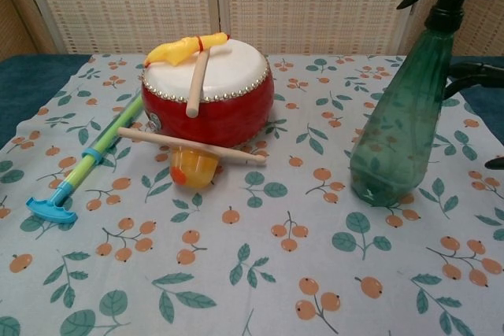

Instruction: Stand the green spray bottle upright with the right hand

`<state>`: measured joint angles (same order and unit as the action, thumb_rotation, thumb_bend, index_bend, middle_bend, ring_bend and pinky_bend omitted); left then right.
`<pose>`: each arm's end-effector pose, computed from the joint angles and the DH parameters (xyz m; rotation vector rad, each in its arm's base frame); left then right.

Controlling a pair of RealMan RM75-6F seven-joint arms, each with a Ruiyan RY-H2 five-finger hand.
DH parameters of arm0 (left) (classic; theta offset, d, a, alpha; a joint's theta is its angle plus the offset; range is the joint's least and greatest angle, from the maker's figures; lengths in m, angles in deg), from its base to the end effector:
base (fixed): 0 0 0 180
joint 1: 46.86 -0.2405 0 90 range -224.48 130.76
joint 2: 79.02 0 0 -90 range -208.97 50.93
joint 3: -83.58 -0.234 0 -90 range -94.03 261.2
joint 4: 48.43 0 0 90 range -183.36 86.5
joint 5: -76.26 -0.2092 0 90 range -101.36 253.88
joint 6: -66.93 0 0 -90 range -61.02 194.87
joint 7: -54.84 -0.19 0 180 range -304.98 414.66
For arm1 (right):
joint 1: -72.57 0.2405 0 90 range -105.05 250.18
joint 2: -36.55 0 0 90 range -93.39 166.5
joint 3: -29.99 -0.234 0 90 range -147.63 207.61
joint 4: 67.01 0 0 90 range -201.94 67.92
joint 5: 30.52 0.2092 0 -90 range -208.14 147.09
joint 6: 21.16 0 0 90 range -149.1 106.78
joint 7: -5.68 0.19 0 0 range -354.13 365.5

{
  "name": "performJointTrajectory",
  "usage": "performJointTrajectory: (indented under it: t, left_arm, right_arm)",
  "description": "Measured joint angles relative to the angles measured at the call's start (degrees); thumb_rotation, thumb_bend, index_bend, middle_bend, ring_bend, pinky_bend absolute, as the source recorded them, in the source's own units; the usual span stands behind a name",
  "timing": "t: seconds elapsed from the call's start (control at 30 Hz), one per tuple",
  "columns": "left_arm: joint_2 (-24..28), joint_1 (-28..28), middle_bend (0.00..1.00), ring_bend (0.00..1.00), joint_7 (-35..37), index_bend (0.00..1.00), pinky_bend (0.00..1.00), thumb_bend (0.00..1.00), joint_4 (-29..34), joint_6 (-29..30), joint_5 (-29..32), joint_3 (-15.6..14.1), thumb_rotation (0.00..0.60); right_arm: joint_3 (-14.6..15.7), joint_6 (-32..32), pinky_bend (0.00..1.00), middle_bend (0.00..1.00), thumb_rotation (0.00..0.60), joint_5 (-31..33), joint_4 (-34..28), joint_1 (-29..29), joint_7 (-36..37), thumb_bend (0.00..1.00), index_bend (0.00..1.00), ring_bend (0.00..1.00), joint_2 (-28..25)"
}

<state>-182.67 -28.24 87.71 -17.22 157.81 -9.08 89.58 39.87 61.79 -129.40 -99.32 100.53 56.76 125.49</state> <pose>-0.3057 0.3120 0.0704 -1.3084 -0.8119 -1.3210 -0.2953 -0.3356 0.0696 1.9079 -0.9961 1.1911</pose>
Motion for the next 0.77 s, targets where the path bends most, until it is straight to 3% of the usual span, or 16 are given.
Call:
performJointTrajectory:
  t: [0.2, 0.37, 0.47, 0.6, 0.77]
  left_arm:
    - [3.8, -0.4, 0.00, 0.00, -4.9, 0.00, 0.01, 0.22, 7.2, -3.1, -0.1, -0.9, 0.600]
    - [6.6, -0.7, 0.00, 0.00, -8.6, 0.00, 0.01, 0.22, 12.2, -5.2, 0.1, -1.4, 0.600]
    - [8.0, -1.0, 0.00, 0.00, -11.6, 0.00, 0.01, 0.22, 13.3, -6.7, 0.3, -1.7, 0.600]
    - [10.5, -1.2, 0.00, 0.00, -14.5, 0.00, 0.01, 0.22, 17.5, -7.9, 0.8, -1.8, 0.600]
    - [13.2, -1.0, 0.00, 0.00, -17.5, 0.00, 0.01, 0.22, 22.2, -10.3, 1.3, -1.8, 0.600]
  right_arm:
    - [-4.2, -4.1, 0.00, 0.18, 0.600, 10.2, -18.8, -3.1, -27.6, 0.00, 0.02, 0.00, -6.3]
    - [-10.7, -3.6, 0.00, 0.18, 0.600, 23.7, -27.0, -6.2, -53.6, 0.06, 0.07, 0.00, -7.4]
    - [-12.6, -3.5, 0.00, 0.17, 0.600, 28.3, -28.3, -7.1, -62.6, 0.09, 0.07, 0.00, -6.7]
    - [-14.3, -3.7, 0.00, 0.17, 0.600, 29.1, -27.0, -8.1, -65.7, 0.10, 0.07, 0.00, -5.4]
    - [-16.5, -3.9, 0.00, 0.17, 0.600, 29.1, -25.8, -9.1, -58.0, 0.10, 0.07, 0.00, -3.7]
